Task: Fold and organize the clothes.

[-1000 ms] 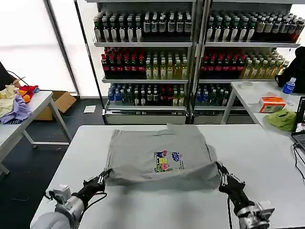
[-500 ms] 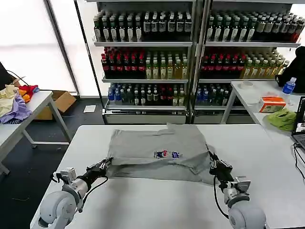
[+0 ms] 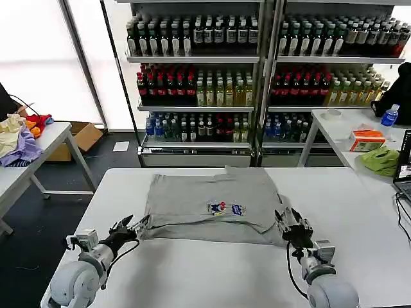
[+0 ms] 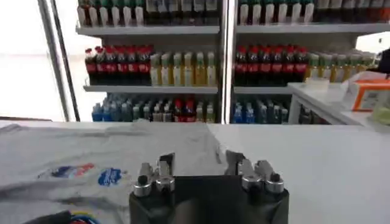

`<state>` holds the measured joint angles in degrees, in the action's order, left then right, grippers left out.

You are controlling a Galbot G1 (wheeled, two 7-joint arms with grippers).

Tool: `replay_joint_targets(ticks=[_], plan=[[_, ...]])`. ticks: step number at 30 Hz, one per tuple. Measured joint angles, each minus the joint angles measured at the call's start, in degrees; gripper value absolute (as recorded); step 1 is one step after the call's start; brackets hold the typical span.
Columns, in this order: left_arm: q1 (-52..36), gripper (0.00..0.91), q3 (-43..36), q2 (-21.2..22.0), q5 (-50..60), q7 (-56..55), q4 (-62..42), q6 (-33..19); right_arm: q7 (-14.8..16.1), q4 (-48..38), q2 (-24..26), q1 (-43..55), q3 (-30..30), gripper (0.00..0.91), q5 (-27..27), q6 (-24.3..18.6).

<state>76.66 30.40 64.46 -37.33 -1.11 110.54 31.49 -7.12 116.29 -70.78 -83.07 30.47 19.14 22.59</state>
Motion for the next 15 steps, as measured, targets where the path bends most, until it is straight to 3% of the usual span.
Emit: replay_joint_targets(ticks=[5, 6, 7, 8, 9, 11, 13, 14, 15], plan=[[1.30, 0.907, -0.87, 1.05, 1.18, 0.00, 0.01, -0.24, -2.50, -0.05, -1.12, -0.90, -0.63, 0.877, -0.36, 1.16], [1.37, 0.907, -1.08, 1.28, 1.33, -0.01, -0.05, -0.34, -2.90, -0.09, -1.28, -0.92, -0.88, 0.605, -0.43, 1.36], [1.36, 0.907, -1.26, 1.58, 1.49, -0.09, -0.21, -0.44, -3.33, -0.22, -1.50, -0.90, -1.14, 0.413, -0.56, 1.55], [1.30, 0.907, -1.47, 1.80, 1.52, -0.12, -0.39, -0.49, -3.74, -0.39, -1.74, -0.83, -1.51, 0.050, -0.65, 1.72], [1.22, 0.907, -1.61, 1.98, 1.56, -0.14, -0.52, -0.52, -4.08, -0.49, -1.94, -0.77, -1.90, 0.000, -0.76, 1.89], [0.87, 0.907, -1.88, 2.26, 1.62, -0.15, -0.87, -0.59, -4.58, -0.76, -2.30, -0.61, -2.55, 0.000, -1.06, 2.12], [0.49, 0.574, -2.10, 2.52, 1.69, -0.10, -1.24, -0.74, -4.91, -1.06, -2.68, -0.66, -3.30, 0.000, -1.37, 2.33], [0.28, 0.232, -2.18, 2.58, 1.72, -0.08, -1.42, -0.79, -5.02, -1.22, -2.83, -0.67, -3.65, 0.000, -1.51, 2.35], [0.11, 0.111, -2.23, 2.66, 1.76, -0.07, -1.58, -0.85, -5.13, -1.37, -2.93, -0.68, -3.94, 0.000, -1.58, 2.36]])
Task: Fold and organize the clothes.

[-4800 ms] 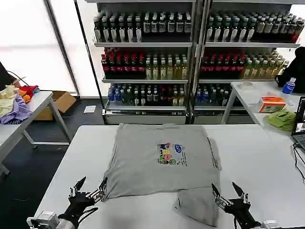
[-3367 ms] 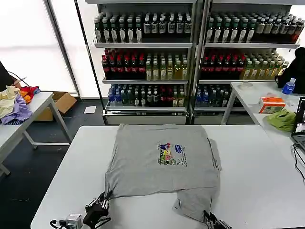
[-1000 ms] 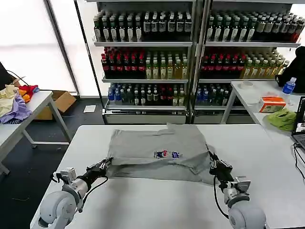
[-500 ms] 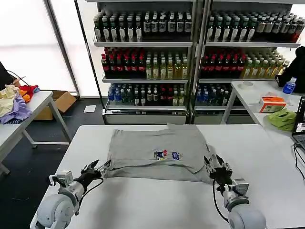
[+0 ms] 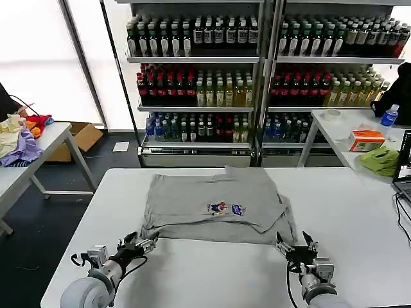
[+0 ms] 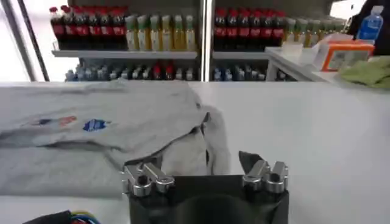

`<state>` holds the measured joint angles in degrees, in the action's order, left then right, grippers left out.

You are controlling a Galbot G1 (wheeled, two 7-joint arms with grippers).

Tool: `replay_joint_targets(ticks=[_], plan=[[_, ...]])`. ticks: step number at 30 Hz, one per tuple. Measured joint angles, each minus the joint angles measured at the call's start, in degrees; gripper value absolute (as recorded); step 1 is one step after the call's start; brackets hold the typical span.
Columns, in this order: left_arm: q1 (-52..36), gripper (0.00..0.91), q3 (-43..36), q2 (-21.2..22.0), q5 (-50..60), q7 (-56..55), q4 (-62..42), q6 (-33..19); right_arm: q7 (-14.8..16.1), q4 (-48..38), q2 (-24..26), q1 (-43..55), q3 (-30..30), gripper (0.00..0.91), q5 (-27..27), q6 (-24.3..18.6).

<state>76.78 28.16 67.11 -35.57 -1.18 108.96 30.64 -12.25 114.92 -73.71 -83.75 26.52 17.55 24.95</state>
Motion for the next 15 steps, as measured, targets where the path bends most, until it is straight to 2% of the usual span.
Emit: replay_joint_targets(ticks=[1, 15], plan=[[-0.15, 0.010, -0.05, 0.08, 0.08, 0.00, -0.25, -0.18, -0.12, -0.13, -0.07, 0.00, -0.19, 0.000, -0.07, 0.00], [-0.89, 0.010, -0.53, 0.34, 0.80, 0.97, -3.05, -2.73, -0.35, -0.92, -0.09, 0.06, -1.37, 0.000, -0.16, 0.21]])
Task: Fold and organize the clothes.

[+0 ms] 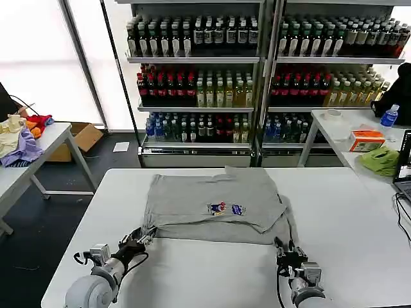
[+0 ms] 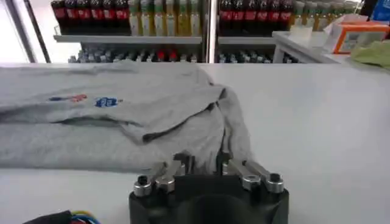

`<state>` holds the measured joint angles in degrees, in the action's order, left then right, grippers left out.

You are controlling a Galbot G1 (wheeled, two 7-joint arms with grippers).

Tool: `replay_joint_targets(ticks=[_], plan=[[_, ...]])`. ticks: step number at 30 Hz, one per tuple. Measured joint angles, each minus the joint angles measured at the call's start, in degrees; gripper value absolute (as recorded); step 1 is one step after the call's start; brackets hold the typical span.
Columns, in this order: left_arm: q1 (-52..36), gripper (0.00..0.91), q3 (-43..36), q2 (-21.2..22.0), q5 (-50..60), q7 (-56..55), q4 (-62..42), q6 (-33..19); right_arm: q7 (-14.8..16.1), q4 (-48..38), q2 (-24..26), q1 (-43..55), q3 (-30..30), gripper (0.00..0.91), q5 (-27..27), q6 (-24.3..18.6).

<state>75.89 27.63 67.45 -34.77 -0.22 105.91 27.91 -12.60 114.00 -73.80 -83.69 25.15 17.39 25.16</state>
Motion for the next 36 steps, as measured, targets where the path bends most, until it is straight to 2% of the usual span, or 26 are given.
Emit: replay_joint_targets(ticks=[20, 26, 36], plan=[[2.19, 0.020, 1.74, -1.60, -0.35, 0.45, 2.02, -0.54, 2.96, 3.93, 2.22, -3.63, 1.48, 0.000, 2.33, 0.36], [6.29, 0.020, 3.57, -1.74, 0.48, -0.10, 6.30, 0.61, 4.17, 7.91, 3.28, -8.49, 3.67, 0.000, 2.68, 1.08], [17.97, 0.010, 8.44, 0.97, 4.02, -0.52, 16.34, 3.07, 6.67, 14.61, 3.37, -18.73, 6.91, 0.000, 2.29, 1.82]])
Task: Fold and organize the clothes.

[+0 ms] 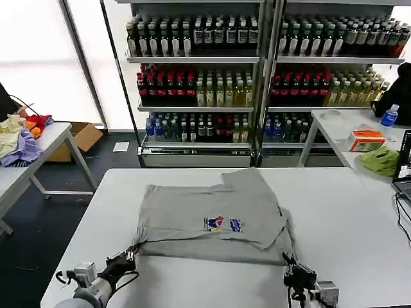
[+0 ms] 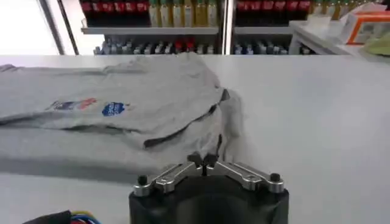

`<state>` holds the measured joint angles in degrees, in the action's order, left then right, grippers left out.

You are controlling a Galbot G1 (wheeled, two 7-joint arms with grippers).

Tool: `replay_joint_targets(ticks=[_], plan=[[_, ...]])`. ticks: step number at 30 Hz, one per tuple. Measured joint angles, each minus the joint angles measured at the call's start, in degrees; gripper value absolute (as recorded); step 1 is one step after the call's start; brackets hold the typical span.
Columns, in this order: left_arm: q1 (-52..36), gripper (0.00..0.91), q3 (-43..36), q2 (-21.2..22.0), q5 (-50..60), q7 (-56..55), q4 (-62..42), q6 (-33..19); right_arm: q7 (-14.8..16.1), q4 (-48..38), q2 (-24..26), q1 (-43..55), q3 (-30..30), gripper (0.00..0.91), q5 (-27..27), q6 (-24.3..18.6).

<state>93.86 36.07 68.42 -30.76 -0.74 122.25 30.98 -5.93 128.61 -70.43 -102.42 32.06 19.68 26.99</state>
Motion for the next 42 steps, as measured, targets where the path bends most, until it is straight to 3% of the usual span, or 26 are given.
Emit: replay_joint_targets(ticks=[3, 4, 5, 6, 14, 24, 32, 42], plan=[[4.04, 0.010, 1.78, 1.14, 1.29, 0.30, 2.77, 0.60, 0.42, 1.37, -0.03, -2.38, 0.19, 0.000, -0.61, 0.12], [5.33, 0.554, 2.26, 1.50, 1.66, 0.36, 3.54, 0.73, 0.43, 1.81, -0.09, -3.02, 0.19, 0.030, -0.91, 0.22], [6.58, 0.907, 2.74, 1.87, 2.05, 0.36, 4.20, 0.86, 0.44, 2.22, -0.14, -3.60, 0.18, 0.544, -1.11, 0.32], [7.94, 0.907, 3.29, 2.17, 2.48, 0.40, 4.87, 0.97, 0.51, 2.63, -0.20, -4.20, 0.20, 0.907, -1.26, 0.37], [13.70, 0.907, 6.86, 2.74, 4.01, 0.34, 8.63, 1.51, 1.44, 5.67, -0.21, -6.21, 1.87, 0.907, -1.18, 0.22], [13.70, 0.907, 12.12, 0.37, 3.64, 0.97, 10.53, 1.79, 3.40, 7.61, 1.96, -2.63, 5.78, 0.907, 2.48, 0.73], [4.51, 0.907, 10.66, -4.89, 0.93, 4.17, 6.00, 1.93, 5.98, 0.62, 7.33, 13.00, 3.91, 0.907, 5.49, 3.49], [-15.14, 0.907, -0.61, -10.39, -1.16, 8.00, -9.48, 1.14, 11.42, -21.10, 10.49, 39.91, -7.98, 0.907, 7.93, 5.01]])
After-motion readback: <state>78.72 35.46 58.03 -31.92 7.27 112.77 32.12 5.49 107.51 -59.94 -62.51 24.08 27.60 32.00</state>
